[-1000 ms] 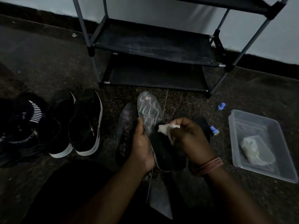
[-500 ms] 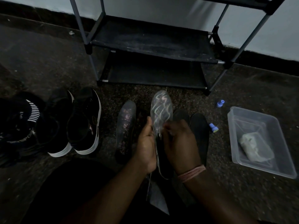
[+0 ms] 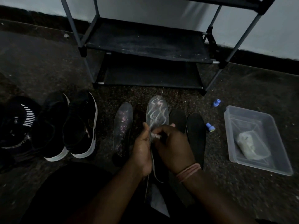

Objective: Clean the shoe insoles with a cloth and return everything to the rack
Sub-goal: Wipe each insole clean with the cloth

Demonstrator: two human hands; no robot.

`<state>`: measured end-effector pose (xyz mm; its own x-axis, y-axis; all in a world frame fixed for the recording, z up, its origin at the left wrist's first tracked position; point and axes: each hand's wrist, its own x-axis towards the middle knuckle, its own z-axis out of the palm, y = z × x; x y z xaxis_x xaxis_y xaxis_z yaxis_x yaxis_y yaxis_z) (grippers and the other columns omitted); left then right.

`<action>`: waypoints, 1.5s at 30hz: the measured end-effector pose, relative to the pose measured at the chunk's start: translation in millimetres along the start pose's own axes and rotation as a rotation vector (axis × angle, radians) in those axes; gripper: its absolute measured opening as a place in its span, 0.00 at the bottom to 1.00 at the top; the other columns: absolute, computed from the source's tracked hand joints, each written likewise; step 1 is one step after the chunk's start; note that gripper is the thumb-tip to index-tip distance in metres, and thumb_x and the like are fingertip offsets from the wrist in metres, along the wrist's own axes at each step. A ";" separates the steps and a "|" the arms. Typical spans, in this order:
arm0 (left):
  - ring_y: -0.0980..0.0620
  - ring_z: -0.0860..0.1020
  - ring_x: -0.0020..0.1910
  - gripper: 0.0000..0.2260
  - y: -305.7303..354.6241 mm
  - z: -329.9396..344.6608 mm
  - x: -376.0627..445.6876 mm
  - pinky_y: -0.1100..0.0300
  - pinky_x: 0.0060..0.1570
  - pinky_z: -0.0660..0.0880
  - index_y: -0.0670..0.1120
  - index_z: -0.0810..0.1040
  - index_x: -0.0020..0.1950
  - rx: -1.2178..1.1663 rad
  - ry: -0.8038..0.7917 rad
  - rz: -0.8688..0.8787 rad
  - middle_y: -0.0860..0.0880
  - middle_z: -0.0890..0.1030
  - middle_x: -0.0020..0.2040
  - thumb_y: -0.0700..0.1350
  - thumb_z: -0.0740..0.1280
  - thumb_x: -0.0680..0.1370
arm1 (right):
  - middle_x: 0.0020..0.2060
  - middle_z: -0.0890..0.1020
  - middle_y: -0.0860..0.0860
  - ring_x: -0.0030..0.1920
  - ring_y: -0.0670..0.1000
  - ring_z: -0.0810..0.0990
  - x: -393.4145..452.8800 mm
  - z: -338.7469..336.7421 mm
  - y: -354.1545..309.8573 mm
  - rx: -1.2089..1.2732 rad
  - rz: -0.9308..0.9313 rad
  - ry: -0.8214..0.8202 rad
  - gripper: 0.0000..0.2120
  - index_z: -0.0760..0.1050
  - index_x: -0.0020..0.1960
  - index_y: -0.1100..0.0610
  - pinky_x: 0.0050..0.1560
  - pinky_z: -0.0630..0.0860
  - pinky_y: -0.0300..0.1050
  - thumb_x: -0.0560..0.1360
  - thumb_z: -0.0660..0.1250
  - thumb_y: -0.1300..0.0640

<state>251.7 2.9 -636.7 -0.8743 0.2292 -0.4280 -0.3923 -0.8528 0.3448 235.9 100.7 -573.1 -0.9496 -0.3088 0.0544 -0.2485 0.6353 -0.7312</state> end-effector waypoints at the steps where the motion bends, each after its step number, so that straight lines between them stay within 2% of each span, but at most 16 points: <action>1: 0.44 0.72 0.73 0.37 0.7 -1.9 1.1 0.49 0.75 0.63 0.40 0.70 0.75 0.018 -0.009 -0.009 0.41 0.72 0.74 0.68 0.52 0.81 | 0.46 0.84 0.46 0.47 0.42 0.82 -2.5 -0.1 -3.3 0.025 -0.005 -0.038 0.09 0.83 0.49 0.51 0.53 0.77 0.37 0.72 0.71 0.63; 4: 0.42 0.69 0.74 0.36 -1.1 -5.3 5.3 0.47 0.77 0.58 0.40 0.69 0.76 0.032 -0.015 -0.018 0.40 0.71 0.75 0.68 0.53 0.81 | 0.46 0.85 0.48 0.47 0.45 0.83 0.7 -4.2 1.4 -0.018 -0.037 -0.039 0.08 0.83 0.48 0.52 0.53 0.78 0.40 0.72 0.71 0.62; 8: 0.41 0.76 0.68 0.31 -8.8 3.4 2.3 0.46 0.71 0.68 0.44 0.78 0.70 0.009 0.046 -0.060 0.39 0.77 0.69 0.65 0.54 0.82 | 0.40 0.84 0.56 0.41 0.57 0.82 12.5 -13.0 16.9 -0.240 -0.067 0.195 0.05 0.83 0.42 0.59 0.45 0.74 0.46 0.71 0.71 0.67; 10: 0.41 0.75 0.70 0.31 -6.1 1.9 1.0 0.47 0.72 0.66 0.42 0.77 0.70 0.007 0.053 -0.039 0.39 0.77 0.69 0.65 0.55 0.82 | 0.42 0.85 0.53 0.43 0.51 0.83 5.8 -7.3 7.6 -0.176 -0.074 0.116 0.06 0.83 0.44 0.56 0.47 0.77 0.45 0.71 0.70 0.66; 13: 0.40 0.77 0.67 0.31 0.4 -1.4 1.3 0.47 0.70 0.69 0.39 0.79 0.67 -0.048 0.042 -0.012 0.37 0.77 0.68 0.64 0.57 0.82 | 0.44 0.86 0.45 0.45 0.40 0.82 0.2 -5.5 -1.9 0.029 -0.045 -0.037 0.08 0.85 0.47 0.51 0.49 0.77 0.33 0.73 0.72 0.63; 15: 0.39 0.78 0.66 0.31 -2.2 1.6 1.8 0.46 0.67 0.71 0.40 0.79 0.68 -0.054 0.029 -0.045 0.36 0.78 0.67 0.65 0.56 0.82 | 0.44 0.86 0.46 0.44 0.43 0.83 8.3 -11.2 10.6 -0.009 -0.019 0.025 0.07 0.84 0.46 0.53 0.49 0.76 0.34 0.73 0.72 0.63; 18: 0.40 0.75 0.69 0.31 -8.9 5.1 0.5 0.45 0.72 0.67 0.44 0.76 0.72 0.026 0.029 -0.105 0.38 0.77 0.69 0.66 0.55 0.81 | 0.42 0.86 0.48 0.44 0.48 0.83 16.0 -21.2 22.6 -0.100 0.040 0.151 0.07 0.83 0.44 0.54 0.50 0.76 0.41 0.73 0.71 0.64; 24: 0.40 0.80 0.62 0.31 5.5 1.7 0.3 0.47 0.61 0.78 0.39 0.78 0.67 -0.086 0.018 -0.047 0.36 0.80 0.64 0.65 0.57 0.81 | 0.40 0.85 0.43 0.42 0.39 0.82 3.9 -6.8 -1.8 0.081 -0.032 -0.004 0.07 0.83 0.43 0.51 0.45 0.76 0.31 0.73 0.73 0.62; 27: 0.40 0.77 0.67 0.36 -2.4 6.1 0.8 0.47 0.65 0.75 0.42 0.75 0.72 -0.010 0.007 -0.080 0.37 0.76 0.69 0.69 0.53 0.80 | 0.40 0.85 0.47 0.41 0.44 0.82 11.7 -13.1 14.8 -0.030 -0.041 0.111 0.07 0.82 0.43 0.54 0.46 0.78 0.40 0.72 0.71 0.65; 29: 0.41 0.78 0.66 0.38 -4.2 7.8 0.0 0.47 0.64 0.76 0.43 0.77 0.71 0.022 0.017 -0.089 0.37 0.77 0.68 0.72 0.52 0.78 | 0.39 0.84 0.50 0.40 0.49 0.82 9.2 -11.3 12.7 -0.121 -0.082 0.153 0.08 0.82 0.42 0.56 0.45 0.79 0.48 0.71 0.70 0.67; 32: 0.41 0.81 0.62 0.37 0.3 0.5 2.2 0.48 0.57 0.78 0.40 0.83 0.63 -0.032 0.047 -0.033 0.36 0.80 0.64 0.71 0.54 0.78 | 0.40 0.84 0.47 0.40 0.44 0.81 -1.0 -2.7 -5.9 -0.054 -0.116 0.043 0.08 0.82 0.43 0.53 0.44 0.78 0.42 0.72 0.70 0.65; 34: 0.40 0.80 0.63 0.37 1.8 0.9 2.1 0.47 0.60 0.76 0.40 0.81 0.65 -0.046 0.057 -0.039 0.36 0.79 0.65 0.70 0.55 0.79 | 0.40 0.84 0.46 0.40 0.42 0.81 2.0 -6.2 -4.0 -0.010 -0.091 0.015 0.08 0.82 0.43 0.52 0.44 0.78 0.40 0.72 0.70 0.64; 38: 0.40 0.73 0.71 0.36 -5.8 2.2 3.9 0.44 0.73 0.65 0.43 0.73 0.74 0.058 0.032 -0.095 0.37 0.75 0.71 0.70 0.55 0.79 | 0.39 0.83 0.50 0.41 0.50 0.81 11.2 -15.9 16.5 -0.162 -0.053 0.151 0.08 0.80 0.41 0.54 0.45 0.77 0.48 0.72 0.68 0.66; 40: 0.40 0.77 0.67 0.36 -3.4 2.3 2.9 0.46 0.67 0.73 0.41 0.76 0.71 0.015 0.050 -0.076 0.36 0.77 0.68 0.69 0.55 0.79 | 0.39 0.83 0.48 0.41 0.47 0.81 4.6 -10.4 4.8 -0.128 -0.061 0.108 0.08 0.81 0.42 0.53 0.45 0.78 0.44 0.71 0.69 0.65; 43: 0.41 0.84 0.56 0.34 4.1 -0.8 1.7 0.51 0.51 0.81 0.39 0.85 0.57 -0.093 0.064 -0.004 0.36 0.83 0.58 0.67 0.54 0.80 | 0.40 0.84 0.45 0.41 0.41 0.81 -4.2 -4.3 -13.1 0.059 -0.055 -0.043 0.07 0.82 0.44 0.51 0.42 0.75 0.29 0.72 0.71 0.63; 45: 0.40 0.82 0.61 0.34 4.2 4.3 -0.2 0.48 0.59 0.78 0.39 0.83 0.61 -0.077 0.054 -0.011 0.36 0.81 0.62 0.67 0.55 0.81 | 0.40 0.84 0.45 0.41 0.41 0.82 2.5 -9.1 -5.0 0.058 -0.037 -0.044 0.07 0.82 0.44 0.52 0.43 0.76 0.32 0.73 0.72 0.63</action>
<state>249.0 1.3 -631.6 -0.8524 0.2152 -0.4765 -0.3772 -0.8843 0.2753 233.1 103.2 -563.1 -0.9301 -0.3634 0.0533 -0.2710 0.5812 -0.7673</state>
